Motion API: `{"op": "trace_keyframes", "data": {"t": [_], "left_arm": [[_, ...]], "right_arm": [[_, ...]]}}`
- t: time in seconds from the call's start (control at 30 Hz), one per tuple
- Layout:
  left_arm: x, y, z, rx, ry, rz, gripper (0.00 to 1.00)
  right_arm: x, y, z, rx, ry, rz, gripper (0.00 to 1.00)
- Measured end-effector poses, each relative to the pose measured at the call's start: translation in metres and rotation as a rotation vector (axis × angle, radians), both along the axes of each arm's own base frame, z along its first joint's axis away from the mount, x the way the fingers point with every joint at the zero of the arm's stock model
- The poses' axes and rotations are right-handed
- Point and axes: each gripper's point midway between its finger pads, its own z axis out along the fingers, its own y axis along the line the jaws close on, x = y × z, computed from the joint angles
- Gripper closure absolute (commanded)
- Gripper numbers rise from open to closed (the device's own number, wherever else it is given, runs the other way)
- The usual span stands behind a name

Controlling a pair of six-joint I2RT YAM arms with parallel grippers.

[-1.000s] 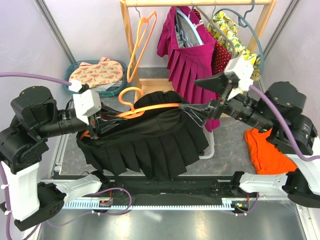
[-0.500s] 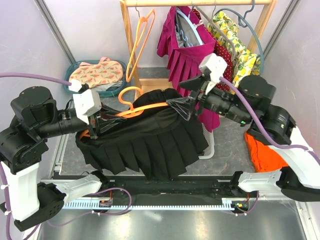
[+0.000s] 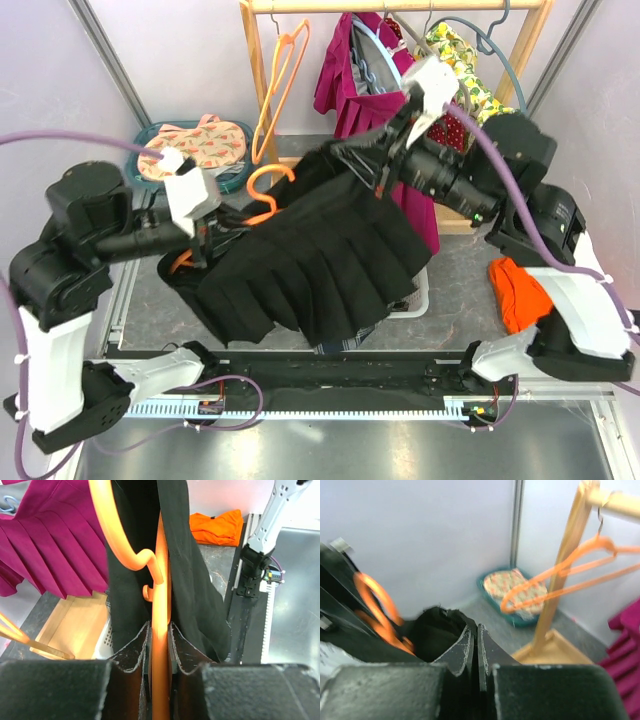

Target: Remove the skirt from the hanger

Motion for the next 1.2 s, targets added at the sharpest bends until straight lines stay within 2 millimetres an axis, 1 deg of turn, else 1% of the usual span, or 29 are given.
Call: {"op": "trace_keyframes", "data": {"t": [0.1,0.17,0.23,0.27,0.37,0.4,0.5,0.57,0.67,0.77,0.8,0.83,0.93,0.97,1.0,1.07,1.1,1.13,1.17,1.2], "left_arm": [[0.021,-0.010,0.003,0.008,0.009,0.028,0.98],[0.039,-0.019,0.011,0.004,0.002,0.054,0.98],[0.055,-0.028,0.020,-0.003,-0.007,0.069,0.98],[0.063,-0.032,0.022,-0.002,-0.005,0.078,0.98],[0.075,-0.040,0.029,-0.004,-0.012,0.098,0.98],[0.078,-0.043,0.034,-0.010,-0.024,0.102,0.98],[0.080,-0.039,0.028,0.015,-0.008,0.137,0.98],[0.079,-0.039,0.026,0.023,-0.004,0.143,0.98],[0.076,-0.040,0.029,0.015,-0.015,0.137,0.98],[0.065,-0.035,0.039,-0.010,-0.044,0.127,0.98],[0.058,-0.030,0.041,-0.018,-0.054,0.124,0.98],[0.050,-0.024,0.045,-0.030,-0.068,0.124,0.98],[0.022,0.005,0.060,-0.079,-0.136,0.143,0.98],[0.009,0.018,0.068,-0.107,-0.171,0.152,0.98],[0.001,0.027,0.073,-0.125,-0.194,0.160,0.98],[-0.019,0.049,0.086,-0.173,-0.253,0.183,0.98],[-0.030,0.063,0.095,-0.207,-0.291,0.201,0.98],[-0.039,0.073,0.104,-0.238,-0.325,0.217,0.98],[-0.045,0.082,0.112,-0.266,-0.353,0.234,0.98],[-0.048,0.086,0.117,-0.282,-0.370,0.246,0.98]], "right_arm": [[0.001,0.011,0.032,0.079,-0.017,0.027,0.97],[0.001,0.019,0.039,0.109,-0.011,0.046,0.98],[0.004,0.026,0.035,0.114,0.011,0.054,0.97],[0.008,0.028,0.030,0.113,0.020,0.045,0.98],[0.017,0.037,0.013,0.100,0.066,0.036,0.98],[0.018,0.042,0.004,0.088,0.085,0.043,0.98],[0.022,0.048,-0.004,0.088,0.100,0.038,0.97],[0.022,0.047,-0.006,0.087,0.103,0.030,0.97],[0.022,0.039,-0.004,0.082,0.091,0.000,0.99],[0.028,0.022,-0.005,0.047,0.068,-0.087,0.99],[0.033,0.012,-0.003,0.041,0.054,-0.139,1.00],[0.038,-0.002,0.000,0.030,0.037,-0.200,1.00],[0.041,-0.044,0.010,0.016,-0.008,-0.334,1.00],[0.039,-0.060,0.016,0.020,-0.024,-0.374,1.00],[0.035,-0.077,0.022,0.027,-0.037,-0.413,1.00],[0.026,-0.109,0.035,0.065,-0.061,-0.469,1.00],[0.019,-0.129,0.044,0.097,-0.073,-0.498,1.00],[0.012,-0.144,0.050,0.126,-0.080,-0.518,1.00],[0.008,-0.154,0.054,0.145,-0.084,-0.530,1.00],[0.003,-0.167,0.060,0.172,-0.089,-0.546,1.00]]}}
